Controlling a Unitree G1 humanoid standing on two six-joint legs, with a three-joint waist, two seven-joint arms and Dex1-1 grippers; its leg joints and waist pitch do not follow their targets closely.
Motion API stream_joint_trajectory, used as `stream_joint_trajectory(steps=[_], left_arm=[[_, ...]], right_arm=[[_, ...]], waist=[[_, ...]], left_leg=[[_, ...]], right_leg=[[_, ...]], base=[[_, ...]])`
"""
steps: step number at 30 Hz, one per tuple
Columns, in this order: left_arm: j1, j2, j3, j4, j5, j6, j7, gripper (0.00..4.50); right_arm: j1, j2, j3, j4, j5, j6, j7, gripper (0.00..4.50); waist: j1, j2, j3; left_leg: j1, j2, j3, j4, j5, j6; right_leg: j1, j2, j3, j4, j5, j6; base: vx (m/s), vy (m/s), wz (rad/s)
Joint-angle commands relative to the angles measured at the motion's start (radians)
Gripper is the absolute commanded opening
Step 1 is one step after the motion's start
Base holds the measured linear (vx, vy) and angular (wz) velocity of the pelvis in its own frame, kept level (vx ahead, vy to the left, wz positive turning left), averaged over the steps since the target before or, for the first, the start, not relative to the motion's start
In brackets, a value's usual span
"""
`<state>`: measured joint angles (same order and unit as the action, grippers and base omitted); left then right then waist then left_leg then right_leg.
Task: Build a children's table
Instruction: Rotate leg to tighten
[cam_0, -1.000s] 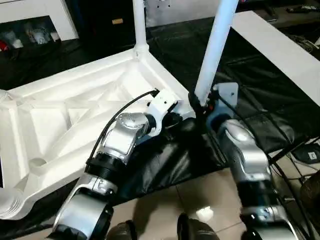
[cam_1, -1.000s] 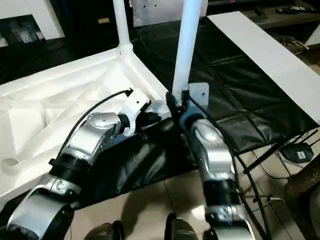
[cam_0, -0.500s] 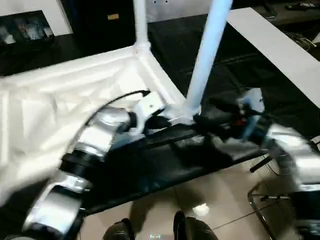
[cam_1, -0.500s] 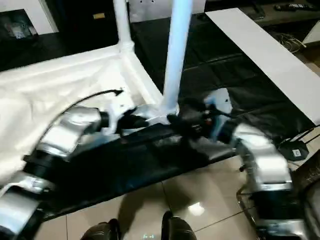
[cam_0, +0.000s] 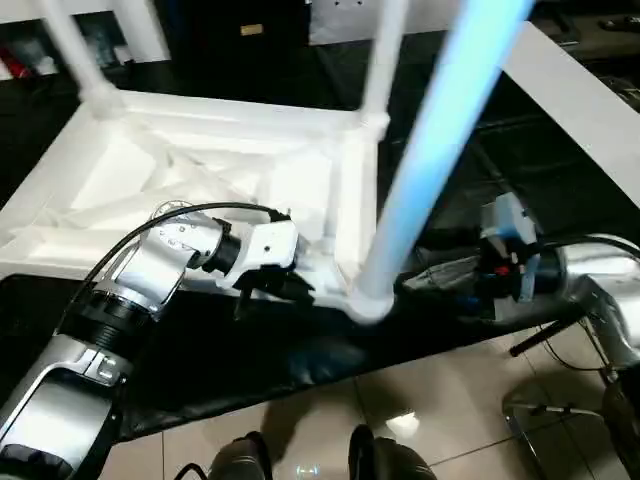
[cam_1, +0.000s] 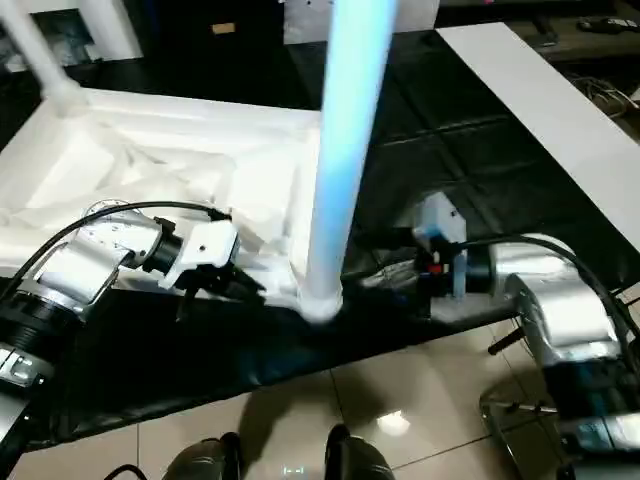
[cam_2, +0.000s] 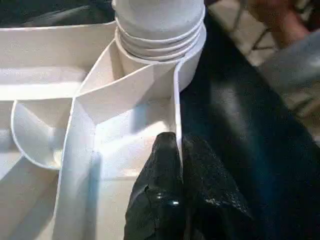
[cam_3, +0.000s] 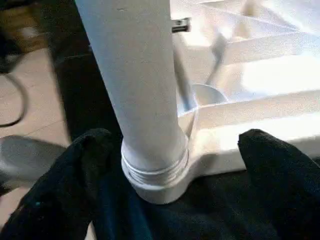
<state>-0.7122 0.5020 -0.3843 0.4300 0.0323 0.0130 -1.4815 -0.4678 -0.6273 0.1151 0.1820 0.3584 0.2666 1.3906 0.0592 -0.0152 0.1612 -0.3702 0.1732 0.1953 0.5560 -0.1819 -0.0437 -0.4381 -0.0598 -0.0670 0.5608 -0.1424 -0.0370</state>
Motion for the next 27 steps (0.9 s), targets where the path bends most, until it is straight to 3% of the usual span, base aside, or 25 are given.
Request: stream_joint_trajectory(steps=[1,6,12,15,17,22,23,27], left_arm=[[0.016,-0.01,-0.08,0.01,0.015,-0.027,-0.063,0.0],[-0.005,-0.031,-0.087,0.036,0.025,-0.056,-0.066,0.0],[-0.023,-0.042,-0.09,0.073,0.04,-0.077,-0.056,0.0],[-0.021,-0.039,-0.09,0.078,0.041,-0.082,-0.062,0.0],[-0.021,-0.038,-0.088,0.086,0.039,-0.08,-0.07,0.0],[-0.023,-0.044,-0.076,0.101,0.023,-0.045,-0.071,0.0],[-0.021,-0.05,-0.059,0.098,0.015,0.009,-0.046,0.0],[-0.017,-0.06,-0.036,0.087,0.012,0.085,0.008,0.0]], right_arm=[[-0.014,0.008,0.023,0.016,0.003,-0.016,0.047,4.0],[-0.045,0.034,0.068,0.037,0.01,-0.009,0.106,3.74],[-0.071,0.054,0.102,0.086,-0.009,-0.022,0.137,3.05],[-0.079,0.057,0.107,0.097,-0.009,-0.011,0.149,2.96],[-0.084,0.057,0.112,0.099,-0.006,0.003,0.159,2.61],[-0.085,0.058,0.115,0.094,0.003,0.039,0.158,2.36],[-0.068,0.064,0.108,0.066,0.014,0.08,0.127,2.24],[-0.043,0.088,0.084,0.025,0.03,0.127,0.051,2.1]], waist=[[-0.002,-0.013,-0.069],[0.003,-0.015,-0.068],[0.011,-0.014,-0.067],[0.016,-0.012,-0.068],[0.018,-0.013,-0.068],[0.018,-0.011,-0.067],[0.019,-0.005,-0.066],[0.018,-0.006,-0.061]], left_leg=[[0.013,0.064,-0.017,-0.045,-0.07,0.163],[0.014,0.064,-0.018,-0.046,-0.073,0.158],[0.017,0.065,-0.018,-0.047,-0.088,0.143],[0.017,0.065,-0.018,-0.046,-0.074,0.143],[0.016,0.064,-0.018,-0.045,-0.067,0.148],[0.015,0.064,-0.018,-0.046,-0.065,0.152],[0.016,0.065,-0.019,-0.046,-0.07,0.148],[0.016,0.064,-0.02,-0.051,-0.108,0.118]], right_leg=[[0.065,-0.09,0.056,-0.04,-0.205,-0.257],[0.064,-0.09,0.056,-0.042,-0.234,-0.246],[0.061,-0.092,0.057,-0.046,-0.266,-0.238],[0.062,-0.091,0.057,-0.041,-0.239,-0.244],[0.063,-0.09,0.057,-0.04,-0.223,-0.247],[0.064,-0.089,0.056,-0.04,-0.216,-0.254],[0.063,-0.09,0.056,-0.041,-0.223,-0.253],[0.064,-0.091,0.056,-0.05,-0.277,-0.24]], base=[[0.0,0.0,0.0],[0.0,0.0,0.0],[0.0,0.0,0.0],[0.0,0.0,0.0],[0.0,0.0,0.0],[0.0,0.0,0.0],[0.0,0.0,0.0],[0.0,0.0,0.0]])
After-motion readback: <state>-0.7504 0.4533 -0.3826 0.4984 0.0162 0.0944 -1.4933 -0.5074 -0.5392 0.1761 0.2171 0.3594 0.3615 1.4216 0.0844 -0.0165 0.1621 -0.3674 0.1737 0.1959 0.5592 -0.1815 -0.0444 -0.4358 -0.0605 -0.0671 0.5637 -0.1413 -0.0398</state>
